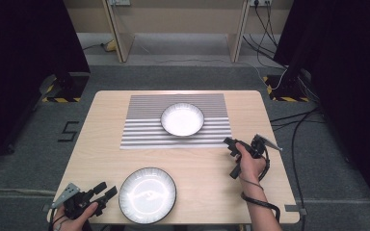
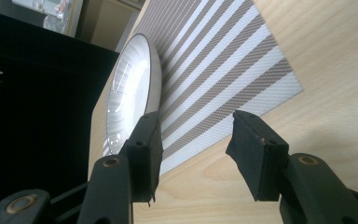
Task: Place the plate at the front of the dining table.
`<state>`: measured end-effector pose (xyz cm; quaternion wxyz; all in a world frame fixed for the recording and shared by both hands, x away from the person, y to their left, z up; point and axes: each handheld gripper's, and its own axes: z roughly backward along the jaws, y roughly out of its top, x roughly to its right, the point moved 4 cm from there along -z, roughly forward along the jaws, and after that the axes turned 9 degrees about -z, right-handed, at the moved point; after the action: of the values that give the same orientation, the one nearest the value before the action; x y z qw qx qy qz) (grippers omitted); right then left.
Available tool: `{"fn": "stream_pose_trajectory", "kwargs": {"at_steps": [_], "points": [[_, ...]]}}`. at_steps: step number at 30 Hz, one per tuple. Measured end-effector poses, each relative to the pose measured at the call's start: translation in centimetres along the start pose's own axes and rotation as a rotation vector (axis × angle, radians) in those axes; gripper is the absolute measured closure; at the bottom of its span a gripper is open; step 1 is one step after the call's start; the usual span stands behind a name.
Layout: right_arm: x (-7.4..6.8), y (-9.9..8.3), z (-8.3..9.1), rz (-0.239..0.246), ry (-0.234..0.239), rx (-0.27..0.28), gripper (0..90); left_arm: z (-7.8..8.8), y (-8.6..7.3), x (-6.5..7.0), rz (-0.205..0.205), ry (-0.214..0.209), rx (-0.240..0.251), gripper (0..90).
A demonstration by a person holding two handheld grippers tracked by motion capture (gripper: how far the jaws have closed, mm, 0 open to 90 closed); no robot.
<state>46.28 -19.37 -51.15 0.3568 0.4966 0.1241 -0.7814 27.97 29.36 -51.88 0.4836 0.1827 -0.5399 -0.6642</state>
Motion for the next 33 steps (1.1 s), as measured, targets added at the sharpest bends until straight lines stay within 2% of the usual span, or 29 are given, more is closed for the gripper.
{"fn": "stream_pose_trajectory", "kwargs": {"at_steps": [2, 23, 33], "points": [[0.2, 0.1, 0.7, 0.003, 0.002, 0.006, 52.9, 0.0, 0.0, 0.1, -0.001, 0.001, -0.001, 38.5], [2.0, -1.2, 2.7, 0.009, -0.001, 0.005, 52.2, 0.0, 0.0, 0.0, -0.001, 0.006, 0.001, 38.4], [2.4, -1.5, 3.9, 0.021, 0.002, 0.008, 51.8, 0.0, 0.0, 0.1, 0.003, 0.005, 0.000, 38.4]]}}
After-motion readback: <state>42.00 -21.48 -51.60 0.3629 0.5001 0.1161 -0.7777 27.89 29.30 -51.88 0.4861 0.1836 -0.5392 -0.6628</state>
